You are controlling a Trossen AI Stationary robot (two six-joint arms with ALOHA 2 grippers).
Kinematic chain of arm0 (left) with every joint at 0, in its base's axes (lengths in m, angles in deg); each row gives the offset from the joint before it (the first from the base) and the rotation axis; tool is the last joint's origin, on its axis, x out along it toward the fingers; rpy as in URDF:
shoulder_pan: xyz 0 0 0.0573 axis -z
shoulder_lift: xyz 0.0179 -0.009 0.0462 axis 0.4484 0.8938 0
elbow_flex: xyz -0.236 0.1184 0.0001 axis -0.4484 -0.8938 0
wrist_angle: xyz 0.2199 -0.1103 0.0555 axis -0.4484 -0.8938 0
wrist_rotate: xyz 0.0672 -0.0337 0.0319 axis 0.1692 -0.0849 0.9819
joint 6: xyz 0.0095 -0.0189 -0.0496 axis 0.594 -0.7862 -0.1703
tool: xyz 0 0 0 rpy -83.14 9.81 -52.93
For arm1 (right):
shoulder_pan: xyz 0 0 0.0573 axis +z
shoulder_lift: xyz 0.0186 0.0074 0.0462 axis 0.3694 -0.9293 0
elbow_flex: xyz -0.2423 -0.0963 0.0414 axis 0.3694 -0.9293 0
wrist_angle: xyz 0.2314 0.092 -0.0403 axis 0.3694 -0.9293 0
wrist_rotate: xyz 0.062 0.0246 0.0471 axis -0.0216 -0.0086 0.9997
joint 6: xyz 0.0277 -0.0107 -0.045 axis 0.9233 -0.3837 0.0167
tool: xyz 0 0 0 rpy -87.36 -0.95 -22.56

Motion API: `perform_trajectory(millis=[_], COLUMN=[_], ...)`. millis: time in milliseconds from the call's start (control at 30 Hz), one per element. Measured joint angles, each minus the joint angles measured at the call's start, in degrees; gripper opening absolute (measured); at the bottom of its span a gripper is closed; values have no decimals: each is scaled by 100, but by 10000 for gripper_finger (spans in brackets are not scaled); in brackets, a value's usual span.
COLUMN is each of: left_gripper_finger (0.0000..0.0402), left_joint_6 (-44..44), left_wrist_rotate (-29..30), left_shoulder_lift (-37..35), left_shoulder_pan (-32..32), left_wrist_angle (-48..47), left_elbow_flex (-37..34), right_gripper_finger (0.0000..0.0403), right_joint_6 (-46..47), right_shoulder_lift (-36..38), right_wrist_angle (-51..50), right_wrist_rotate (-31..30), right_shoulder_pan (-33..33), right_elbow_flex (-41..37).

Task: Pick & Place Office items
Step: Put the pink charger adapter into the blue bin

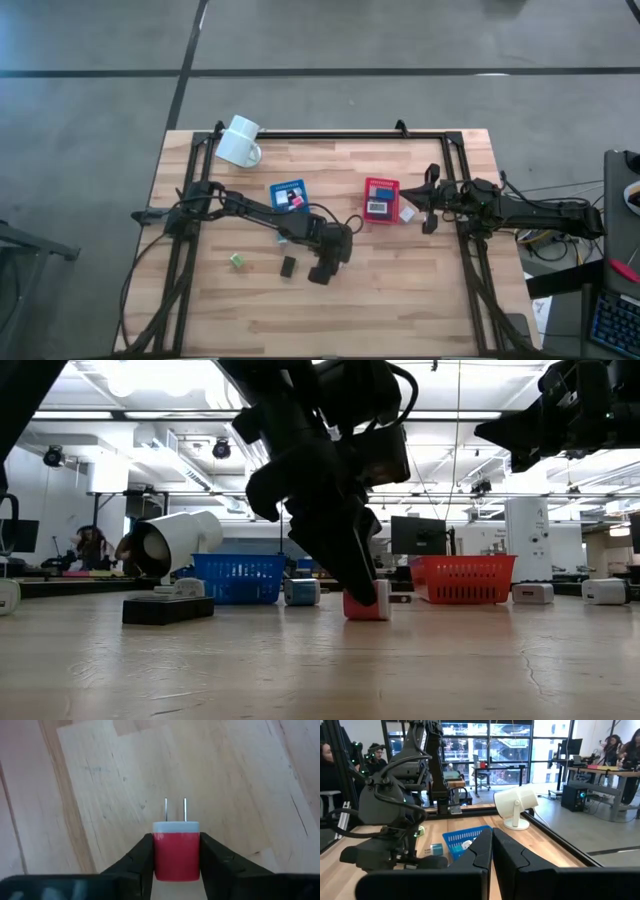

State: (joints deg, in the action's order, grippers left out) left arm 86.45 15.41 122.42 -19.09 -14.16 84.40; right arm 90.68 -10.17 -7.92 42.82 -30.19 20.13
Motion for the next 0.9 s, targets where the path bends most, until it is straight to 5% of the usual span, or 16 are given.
perform_trajectory(millis=[233, 433, 600, 900], left_gripper_finger=[120, 120, 120, 120], left_joint_6=[290, 434, 400, -703], left_wrist_rotate=[158, 600, 1156, 2544], left_shoulder_lift=[-202, -1169, -2945, -7320], left_shoulder_pan=[-11, -67, -223, -752], left_wrist_angle=[-1, -72, 501, 2107], left_elbow_flex=[22, -227, -1315, -4769], right_gripper_finger=[8, 8, 8, 8], right_joint_6=[27, 42, 68, 67], right_shoulder_lift=[-2, -2, -2, 0], right_wrist_angle=[-1, -4, -13, -8], right_wrist_rotate=[7, 55, 112, 143], right_shoulder_pan=[1, 2, 1, 2], right_elbow_flex=[0, 0, 0, 0])
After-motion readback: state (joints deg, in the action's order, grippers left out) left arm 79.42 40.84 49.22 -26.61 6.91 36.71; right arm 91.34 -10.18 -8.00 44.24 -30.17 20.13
